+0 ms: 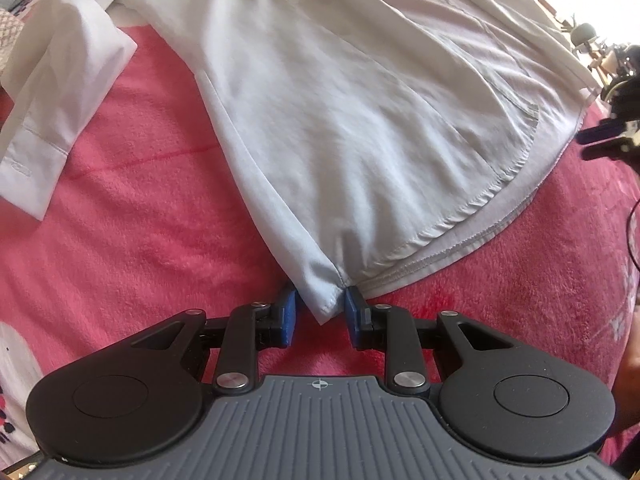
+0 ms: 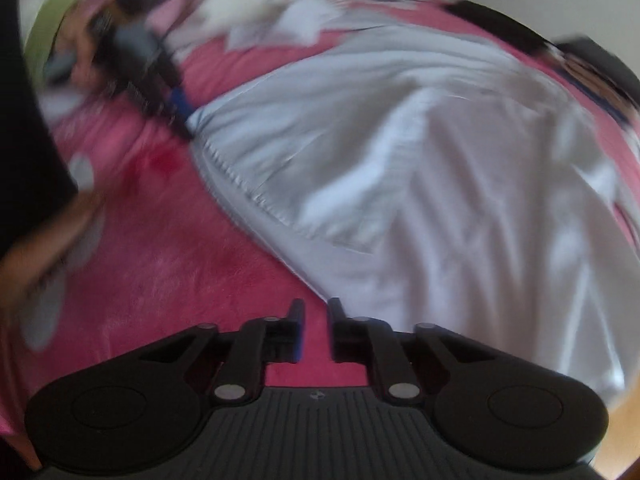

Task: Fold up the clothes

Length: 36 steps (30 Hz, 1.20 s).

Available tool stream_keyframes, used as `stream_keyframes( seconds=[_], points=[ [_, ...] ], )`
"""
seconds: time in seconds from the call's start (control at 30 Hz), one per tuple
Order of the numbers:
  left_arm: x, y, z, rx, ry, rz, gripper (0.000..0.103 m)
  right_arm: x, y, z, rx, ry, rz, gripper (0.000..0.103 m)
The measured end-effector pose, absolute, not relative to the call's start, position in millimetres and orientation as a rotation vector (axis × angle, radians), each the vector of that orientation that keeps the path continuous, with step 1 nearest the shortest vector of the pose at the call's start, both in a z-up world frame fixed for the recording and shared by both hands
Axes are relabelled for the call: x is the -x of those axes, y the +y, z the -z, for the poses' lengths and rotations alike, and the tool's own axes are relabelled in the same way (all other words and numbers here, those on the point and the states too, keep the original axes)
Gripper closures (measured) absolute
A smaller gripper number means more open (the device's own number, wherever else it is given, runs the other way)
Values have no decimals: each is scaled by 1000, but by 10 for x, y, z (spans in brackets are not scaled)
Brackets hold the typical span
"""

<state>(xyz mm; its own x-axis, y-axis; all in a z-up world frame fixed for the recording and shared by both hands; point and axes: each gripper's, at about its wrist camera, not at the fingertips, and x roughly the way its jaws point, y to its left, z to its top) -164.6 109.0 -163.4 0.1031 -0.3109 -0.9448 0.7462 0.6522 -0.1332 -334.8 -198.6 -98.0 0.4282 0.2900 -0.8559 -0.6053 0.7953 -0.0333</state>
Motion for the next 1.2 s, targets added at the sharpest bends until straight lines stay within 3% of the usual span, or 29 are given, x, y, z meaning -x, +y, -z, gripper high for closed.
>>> stream_keyframes(
  seconds=[0.33,0.53,0.7,1.0,1.2],
  points=[
    [1628,1059,1658,-436,1243,822,77,2779,-2136,1285,91,987,-478,96],
    [1623,1034,1672,-430,1245,828,77,3119,-2079,1008,217,879,-558,95],
    [1624,1029,1672,-441,1243,836,77,3018,-1963,1375,262,928,-528,97],
    [1633,1040,1669,-441,1243,836,77,3164,-2136,1161,257,826,-457,96],
    [1629,1030,1669,-448,1248,836,77,3545,-1816,1189,492,777,-656,95]
  ],
)
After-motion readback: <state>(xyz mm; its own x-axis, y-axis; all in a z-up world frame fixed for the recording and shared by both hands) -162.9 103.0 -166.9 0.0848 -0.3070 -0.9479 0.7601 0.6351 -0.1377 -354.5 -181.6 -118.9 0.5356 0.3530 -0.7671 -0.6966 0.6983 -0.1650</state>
